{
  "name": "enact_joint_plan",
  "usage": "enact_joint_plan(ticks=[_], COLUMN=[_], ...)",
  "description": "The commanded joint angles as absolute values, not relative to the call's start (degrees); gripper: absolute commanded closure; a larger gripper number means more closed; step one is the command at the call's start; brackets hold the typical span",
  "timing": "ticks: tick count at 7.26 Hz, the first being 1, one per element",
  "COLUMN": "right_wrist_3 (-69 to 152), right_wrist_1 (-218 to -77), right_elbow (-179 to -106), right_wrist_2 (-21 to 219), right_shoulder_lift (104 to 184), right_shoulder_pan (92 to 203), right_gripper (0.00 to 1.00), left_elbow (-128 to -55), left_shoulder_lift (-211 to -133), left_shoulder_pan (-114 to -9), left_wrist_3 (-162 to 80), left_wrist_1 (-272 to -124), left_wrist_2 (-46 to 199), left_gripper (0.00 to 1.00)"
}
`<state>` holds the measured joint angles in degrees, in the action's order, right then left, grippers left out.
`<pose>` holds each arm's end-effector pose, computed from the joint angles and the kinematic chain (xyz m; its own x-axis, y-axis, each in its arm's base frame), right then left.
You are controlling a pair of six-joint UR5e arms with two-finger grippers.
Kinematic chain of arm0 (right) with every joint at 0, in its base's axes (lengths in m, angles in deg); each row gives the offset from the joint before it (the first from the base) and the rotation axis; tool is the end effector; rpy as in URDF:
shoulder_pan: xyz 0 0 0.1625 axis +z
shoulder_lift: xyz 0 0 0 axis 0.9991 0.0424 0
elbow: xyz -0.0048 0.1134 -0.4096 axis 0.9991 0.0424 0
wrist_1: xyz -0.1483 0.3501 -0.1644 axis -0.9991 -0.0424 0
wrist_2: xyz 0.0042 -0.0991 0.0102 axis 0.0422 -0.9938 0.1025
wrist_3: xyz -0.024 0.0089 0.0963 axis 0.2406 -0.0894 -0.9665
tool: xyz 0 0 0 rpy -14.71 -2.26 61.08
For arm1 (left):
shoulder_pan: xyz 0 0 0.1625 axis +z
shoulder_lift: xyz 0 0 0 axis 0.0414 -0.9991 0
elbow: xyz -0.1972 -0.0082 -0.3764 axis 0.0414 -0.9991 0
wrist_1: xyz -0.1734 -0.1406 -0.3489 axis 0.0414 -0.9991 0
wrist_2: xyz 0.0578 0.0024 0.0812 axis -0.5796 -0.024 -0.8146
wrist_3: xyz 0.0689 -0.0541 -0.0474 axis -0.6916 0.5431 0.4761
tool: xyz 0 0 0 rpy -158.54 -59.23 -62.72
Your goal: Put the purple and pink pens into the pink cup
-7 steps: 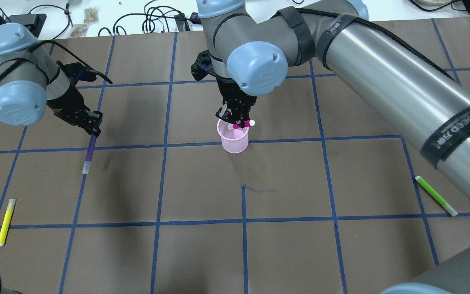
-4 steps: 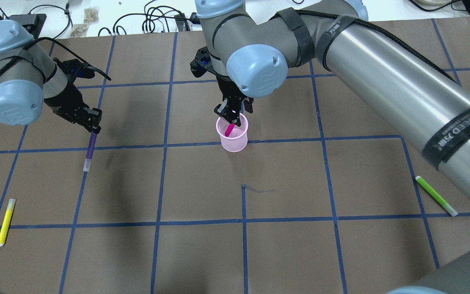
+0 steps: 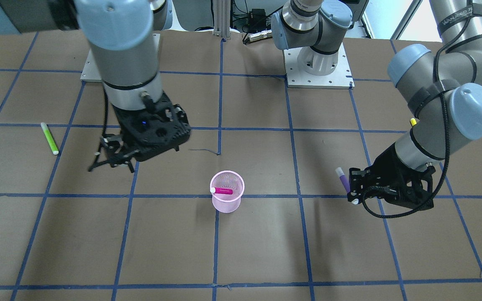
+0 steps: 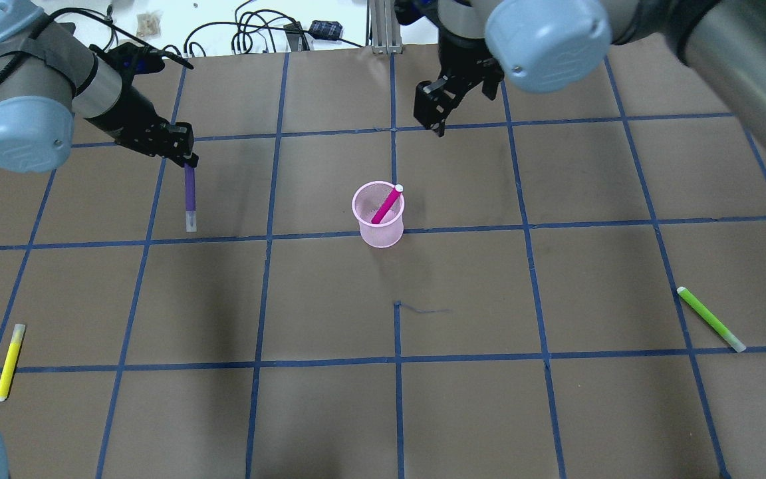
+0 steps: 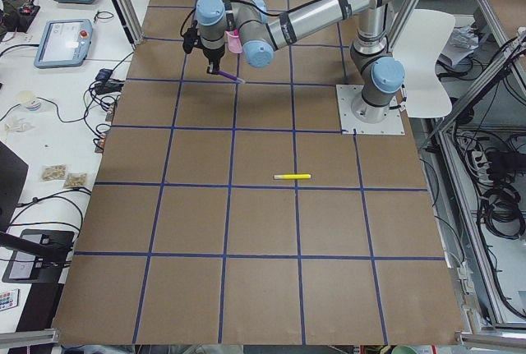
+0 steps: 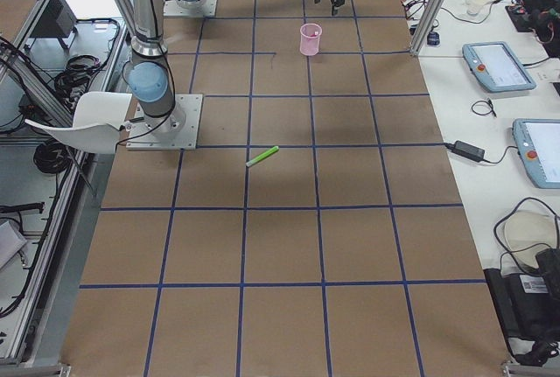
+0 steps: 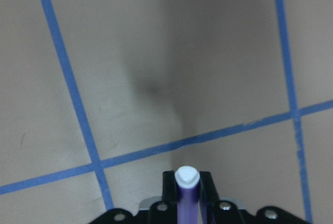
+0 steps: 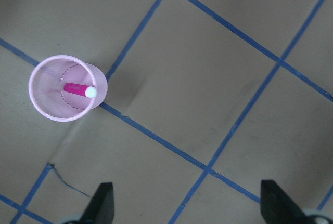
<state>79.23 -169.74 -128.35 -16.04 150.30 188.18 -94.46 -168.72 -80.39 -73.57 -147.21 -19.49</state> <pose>0.2385 -0.5712 0.4662 -0.8466 -0.5269 0.0752 -0.5318 0.8432 -0.0790 -0.0329 -0.6143 0.3453 -0.9649 0.1288 0.2287 0.0957 0.9840 -0.1505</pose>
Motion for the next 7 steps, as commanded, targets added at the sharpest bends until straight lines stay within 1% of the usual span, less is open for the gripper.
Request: enact_joint_plan(ticks=[1,2,4,5,7], right_wrist_3=[75.7,73.2,61.7,61.2,61.7], right_wrist_1=[-170.5,-170.5,-167.8,-167.6,-167.8], right_elbow=[-135.3,-138.3,-139.1,-139.1,-138.9], right_wrist_2=[-15.9,-15.9,-16.1,-16.0,-15.8], right_shoulder_lift=[158.1,160.4,163.7,163.8,163.8], right_shoulder_pan=[181.9,180.0,178.4,178.0,178.4], right_gripper=[0.0,0.0,0.0,0.0,0.0], left_elbow=[-91.9,-91.4,-93.0,-95.0,-101.0], left_shoulder_lift=[-168.9,-168.2,-170.1,-170.7,-170.9], left_shoulder_pan=[-88.6,-91.0,-93.8,-95.7,-98.3], left_wrist_3=[-58.2,-51.2,-34.3,-28.4,-25.2], left_wrist_1=[-137.7,-136.9,-126.2,-121.0,-113.9], left_wrist_2=[-15.3,-15.2,-15.4,-15.5,-15.9], left_gripper=[1.0,1.0,1.0,1.0,1.0])
